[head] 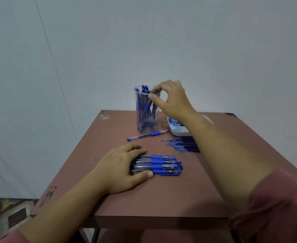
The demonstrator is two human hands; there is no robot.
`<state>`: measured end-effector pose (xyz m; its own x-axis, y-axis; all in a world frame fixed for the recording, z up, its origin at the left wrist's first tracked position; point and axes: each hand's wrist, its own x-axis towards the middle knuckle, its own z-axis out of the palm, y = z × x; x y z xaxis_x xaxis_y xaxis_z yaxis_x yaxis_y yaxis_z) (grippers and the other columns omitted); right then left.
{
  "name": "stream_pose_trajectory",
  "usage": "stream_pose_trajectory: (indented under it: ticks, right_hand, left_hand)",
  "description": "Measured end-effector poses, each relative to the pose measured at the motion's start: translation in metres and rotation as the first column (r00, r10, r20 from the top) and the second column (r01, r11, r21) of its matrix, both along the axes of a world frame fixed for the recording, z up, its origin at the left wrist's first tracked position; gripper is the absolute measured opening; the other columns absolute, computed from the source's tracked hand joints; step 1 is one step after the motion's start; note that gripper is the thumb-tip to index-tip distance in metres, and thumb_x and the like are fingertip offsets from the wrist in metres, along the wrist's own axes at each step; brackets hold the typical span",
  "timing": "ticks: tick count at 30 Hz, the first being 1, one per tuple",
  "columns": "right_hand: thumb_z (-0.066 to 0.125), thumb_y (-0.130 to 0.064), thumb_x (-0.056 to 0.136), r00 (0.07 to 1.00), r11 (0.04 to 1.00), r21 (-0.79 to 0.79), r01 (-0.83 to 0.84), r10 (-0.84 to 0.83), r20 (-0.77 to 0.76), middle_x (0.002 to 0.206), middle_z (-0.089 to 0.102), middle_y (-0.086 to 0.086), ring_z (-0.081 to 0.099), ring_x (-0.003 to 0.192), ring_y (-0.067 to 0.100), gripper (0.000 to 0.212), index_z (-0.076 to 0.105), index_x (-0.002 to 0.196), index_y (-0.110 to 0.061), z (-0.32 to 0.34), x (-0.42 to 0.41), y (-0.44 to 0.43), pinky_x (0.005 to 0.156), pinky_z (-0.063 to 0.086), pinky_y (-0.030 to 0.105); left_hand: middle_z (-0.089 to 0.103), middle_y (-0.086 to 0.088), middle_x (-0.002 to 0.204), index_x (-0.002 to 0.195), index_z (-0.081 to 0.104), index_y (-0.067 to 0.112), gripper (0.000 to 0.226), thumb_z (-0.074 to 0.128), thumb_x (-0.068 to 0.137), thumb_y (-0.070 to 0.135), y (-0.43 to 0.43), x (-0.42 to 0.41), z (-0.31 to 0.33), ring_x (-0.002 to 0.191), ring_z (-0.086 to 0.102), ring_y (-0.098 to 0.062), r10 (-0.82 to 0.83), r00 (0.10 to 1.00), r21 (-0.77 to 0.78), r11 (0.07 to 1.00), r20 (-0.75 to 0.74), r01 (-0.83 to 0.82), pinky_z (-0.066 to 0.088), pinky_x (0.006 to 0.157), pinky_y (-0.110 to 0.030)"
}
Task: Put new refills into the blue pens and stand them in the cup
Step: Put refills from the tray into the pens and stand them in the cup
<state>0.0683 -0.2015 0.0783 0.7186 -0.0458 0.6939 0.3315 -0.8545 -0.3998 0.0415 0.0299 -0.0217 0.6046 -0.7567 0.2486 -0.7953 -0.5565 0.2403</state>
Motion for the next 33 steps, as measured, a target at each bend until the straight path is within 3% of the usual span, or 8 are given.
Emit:
stream_pose_trajectory:
  ticks: [12, 16, 18, 21, 23, 28, 33]
  right_hand:
    - [0.062, -0.030, 0.092, 0.993, 0.991, -0.117, 0.072, -0.061, 0.099, 0.100, 0.065, -0.007, 0.046, 0.106, 0.021, 0.015, 0.071, 0.102, -0.023, -0.005, 0.005, 0.004, 0.084, 0.027, 0.033]
    - [0.062, -0.037, 0.090, 0.980, 0.992, -0.034, 0.121, -0.114, 0.166, 0.104, 0.063, -0.008, 0.046, 0.104, 0.017, 0.024, 0.065, 0.111, -0.026, -0.020, -0.008, -0.001, 0.083, 0.032, 0.033]
    - [0.063, -0.038, 0.090, 0.988, 0.989, -0.028, 0.146, -0.144, 0.061, 0.101, 0.060, -0.009, 0.044, 0.104, 0.017, 0.020, 0.065, 0.107, -0.027, -0.035, -0.018, -0.009, 0.083, 0.030, 0.033]
    - [0.062, -0.045, 0.089, 0.940, 0.941, -0.297, 0.164, -0.240, -0.244, 0.110, 0.055, -0.008, 0.037, 0.114, 0.019, 0.025, 0.065, 0.111, -0.033, -0.055, -0.026, -0.020, 0.085, 0.021, 0.032]
    - [0.058, -0.050, 0.091, 0.887, 0.886, -0.450, 0.113, -0.295, -0.357, 0.120, 0.051, -0.005, 0.032, 0.119, 0.020, 0.031, 0.063, 0.118, -0.036, -0.061, -0.026, -0.023, 0.092, 0.021, 0.036]
    - [0.053, -0.050, 0.093, 0.845, 0.786, -0.612, 0.083, -0.381, -0.375, 0.125, 0.047, 0.000, 0.030, 0.119, 0.023, 0.033, 0.061, 0.124, -0.041, -0.059, -0.018, -0.018, 0.096, 0.023, 0.042]
    - [0.053, -0.043, 0.095, 0.844, 0.783, -0.621, 0.035, -0.356, -0.402, 0.121, 0.050, -0.003, 0.031, 0.118, 0.022, 0.024, 0.067, 0.113, -0.036, -0.056, -0.019, -0.016, 0.097, 0.023, 0.043]
  left_hand:
    - [0.039, 0.016, 0.147, 0.143, 0.042, 0.036, 0.086, 0.031, 0.075, 0.086, 0.000, 0.001, 0.001, 0.131, 0.039, -0.002, 0.000, 1.000, -0.001, 1.000, -0.001, 0.000, 0.034, 0.110, -0.028]
    - [0.039, 0.016, 0.147, 0.144, 0.041, 0.036, 0.086, 0.030, 0.075, 0.086, 0.000, 0.000, 0.002, 0.131, 0.039, -0.002, -0.004, 1.000, 0.004, 1.000, 0.000, 0.004, 0.033, 0.110, -0.027]
    - [0.040, 0.016, 0.147, 0.144, 0.042, 0.035, 0.086, 0.032, 0.075, 0.085, 0.000, 0.000, 0.001, 0.131, 0.040, -0.003, -0.009, 1.000, -0.007, 1.000, -0.002, 0.009, 0.034, 0.110, -0.028]
    - [0.042, 0.015, 0.146, 0.143, 0.044, 0.034, 0.084, 0.034, 0.076, 0.084, 0.001, 0.001, 0.000, 0.131, 0.041, -0.003, -0.011, 1.000, -0.024, 1.000, 0.005, 0.011, 0.034, 0.110, -0.027]
    - [0.042, 0.015, 0.146, 0.143, 0.044, 0.034, 0.084, 0.034, 0.076, 0.084, 0.000, 0.001, 0.000, 0.131, 0.041, -0.003, -0.012, 1.000, -0.026, 1.000, 0.010, 0.012, 0.033, 0.110, -0.025]
    - [0.041, 0.016, 0.146, 0.143, 0.043, 0.035, 0.083, 0.034, 0.076, 0.083, 0.000, 0.000, 0.000, 0.131, 0.040, -0.002, -0.011, 1.000, -0.031, 0.999, 0.016, 0.012, 0.031, 0.108, -0.023]
    - [0.044, 0.017, 0.142, 0.143, 0.044, 0.035, 0.082, 0.036, 0.077, 0.083, 0.000, 0.002, -0.001, 0.128, 0.041, 0.000, -0.011, 1.000, -0.035, 0.999, 0.016, 0.012, 0.034, 0.108, -0.024]
